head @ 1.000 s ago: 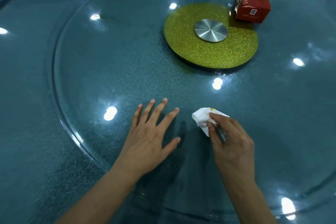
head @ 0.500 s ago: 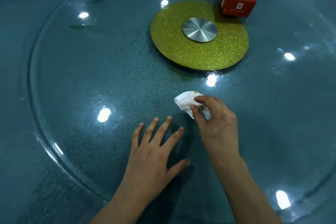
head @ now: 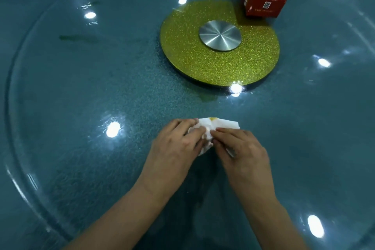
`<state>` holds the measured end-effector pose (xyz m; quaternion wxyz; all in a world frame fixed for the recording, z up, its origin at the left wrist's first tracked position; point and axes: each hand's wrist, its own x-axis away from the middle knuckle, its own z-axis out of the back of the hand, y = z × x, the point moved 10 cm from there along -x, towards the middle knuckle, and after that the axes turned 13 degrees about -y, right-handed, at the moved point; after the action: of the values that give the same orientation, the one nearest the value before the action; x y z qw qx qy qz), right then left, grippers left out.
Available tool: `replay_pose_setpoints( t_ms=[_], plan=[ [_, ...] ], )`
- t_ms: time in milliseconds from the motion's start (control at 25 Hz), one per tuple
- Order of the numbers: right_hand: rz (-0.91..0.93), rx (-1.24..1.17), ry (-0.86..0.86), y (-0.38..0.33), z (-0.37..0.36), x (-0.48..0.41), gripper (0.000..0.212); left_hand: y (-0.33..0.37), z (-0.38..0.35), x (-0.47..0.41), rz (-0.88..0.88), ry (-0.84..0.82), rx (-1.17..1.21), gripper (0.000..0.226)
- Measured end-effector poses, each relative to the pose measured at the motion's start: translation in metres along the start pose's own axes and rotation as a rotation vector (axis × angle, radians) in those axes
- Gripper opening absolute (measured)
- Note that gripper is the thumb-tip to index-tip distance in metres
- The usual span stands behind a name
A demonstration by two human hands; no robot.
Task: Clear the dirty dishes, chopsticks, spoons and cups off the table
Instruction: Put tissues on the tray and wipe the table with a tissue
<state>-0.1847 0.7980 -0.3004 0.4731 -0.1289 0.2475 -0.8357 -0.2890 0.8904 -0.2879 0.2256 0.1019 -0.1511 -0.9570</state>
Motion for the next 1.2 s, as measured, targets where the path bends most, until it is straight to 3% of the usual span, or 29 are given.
replay_pose_setpoints(
  t_ms=[280, 400, 520, 560, 640, 760, 880, 1200],
  plan=[
    [0.1, 0.019, 0.019, -0.009, -0.001, 0.004, 0.028, 0.004, -0.024, 0.002, -0.059, -0.114, -0.066, 0.035],
    [0.087, 0.025, 0.019, -0.01, -0.002, -0.018, 0.03, -0.006, -0.017, -0.016, -0.022, -0.046, -0.069, 0.037],
    [0.057, 0.04, 0.039, -0.011, -0.002, -0.054, 0.026, -0.015, -0.004, -0.046, -0.051, 0.063, -0.075, 0.017],
    [0.05, 0.042, 0.04, -0.012, -0.003, -0.069, 0.022, -0.021, 0.0, -0.06, -0.047, 0.081, -0.069, 0.025],
    [0.034, 0.063, 0.003, -0.012, -0.006, -0.106, 0.016, -0.039, -0.002, -0.094, 0.014, 0.01, -0.066, 0.034],
    [-0.001, 0.138, -0.046, -0.011, -0.009, -0.17, 0.021, -0.075, -0.008, -0.149, 0.166, -0.133, -0.139, 0.026],
    [-0.051, 0.227, -0.069, -0.009, -0.009, -0.205, 0.025, -0.089, 0.002, -0.185, 0.171, -0.161, -0.172, 0.025],
    [-0.038, 0.181, -0.091, -0.024, -0.017, -0.138, 0.023, -0.07, 0.001, -0.115, 0.145, -0.172, -0.053, 0.042]
  ],
)
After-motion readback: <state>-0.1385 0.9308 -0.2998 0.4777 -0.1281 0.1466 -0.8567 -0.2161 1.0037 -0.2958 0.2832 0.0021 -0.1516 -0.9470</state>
